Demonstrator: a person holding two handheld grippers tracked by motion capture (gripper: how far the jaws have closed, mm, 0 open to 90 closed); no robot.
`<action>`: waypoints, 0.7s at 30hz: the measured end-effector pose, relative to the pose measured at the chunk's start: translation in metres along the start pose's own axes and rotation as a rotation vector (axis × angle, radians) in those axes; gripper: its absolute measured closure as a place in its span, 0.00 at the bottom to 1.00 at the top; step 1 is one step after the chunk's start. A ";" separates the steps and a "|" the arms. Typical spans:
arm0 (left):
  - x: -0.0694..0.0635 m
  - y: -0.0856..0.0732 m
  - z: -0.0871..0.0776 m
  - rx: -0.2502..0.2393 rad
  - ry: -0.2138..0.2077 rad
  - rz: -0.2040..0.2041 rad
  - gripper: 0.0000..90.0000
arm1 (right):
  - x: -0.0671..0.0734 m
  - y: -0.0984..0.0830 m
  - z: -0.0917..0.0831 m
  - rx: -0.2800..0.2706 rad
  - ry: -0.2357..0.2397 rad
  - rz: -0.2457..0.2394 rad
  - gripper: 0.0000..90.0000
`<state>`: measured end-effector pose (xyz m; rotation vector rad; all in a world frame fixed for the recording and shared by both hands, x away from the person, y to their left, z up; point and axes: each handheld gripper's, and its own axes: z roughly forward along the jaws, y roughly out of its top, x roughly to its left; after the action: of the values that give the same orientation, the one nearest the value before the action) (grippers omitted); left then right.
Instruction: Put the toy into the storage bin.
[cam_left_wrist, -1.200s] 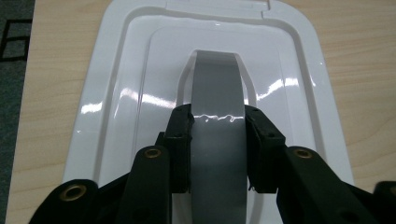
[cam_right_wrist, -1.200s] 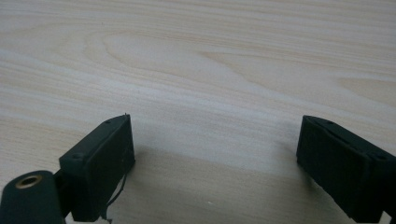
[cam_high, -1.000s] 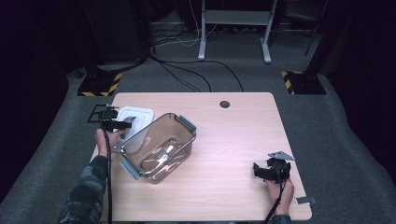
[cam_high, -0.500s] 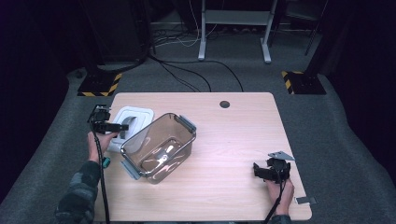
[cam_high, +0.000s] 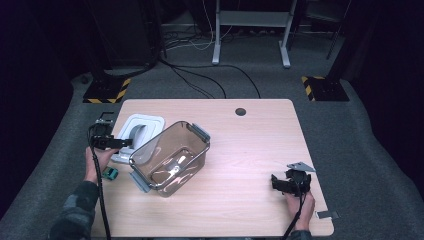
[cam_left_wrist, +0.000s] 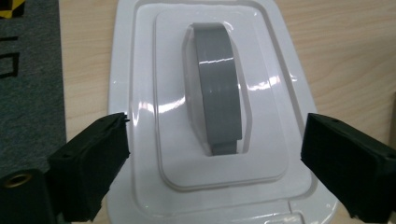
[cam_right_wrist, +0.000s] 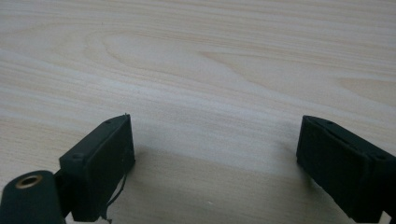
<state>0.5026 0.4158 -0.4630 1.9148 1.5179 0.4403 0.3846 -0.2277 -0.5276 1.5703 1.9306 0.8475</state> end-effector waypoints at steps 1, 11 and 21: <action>0.000 -0.002 -0.002 -0.001 -0.001 0.009 0.06 | 0.000 0.000 0.000 -0.001 0.001 0.000 0.11; 0.002 -0.021 -0.018 0.007 -0.008 0.038 0.02 | 0.000 0.000 0.000 0.000 0.000 0.000 0.12; -0.001 -0.048 -0.029 0.004 0.025 0.086 0.00 | 0.000 0.000 0.000 0.000 0.000 0.001 0.12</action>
<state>0.4486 0.4287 -0.4733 1.9901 1.4578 0.5014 0.3847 -0.2277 -0.5276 1.5709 1.9304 0.8479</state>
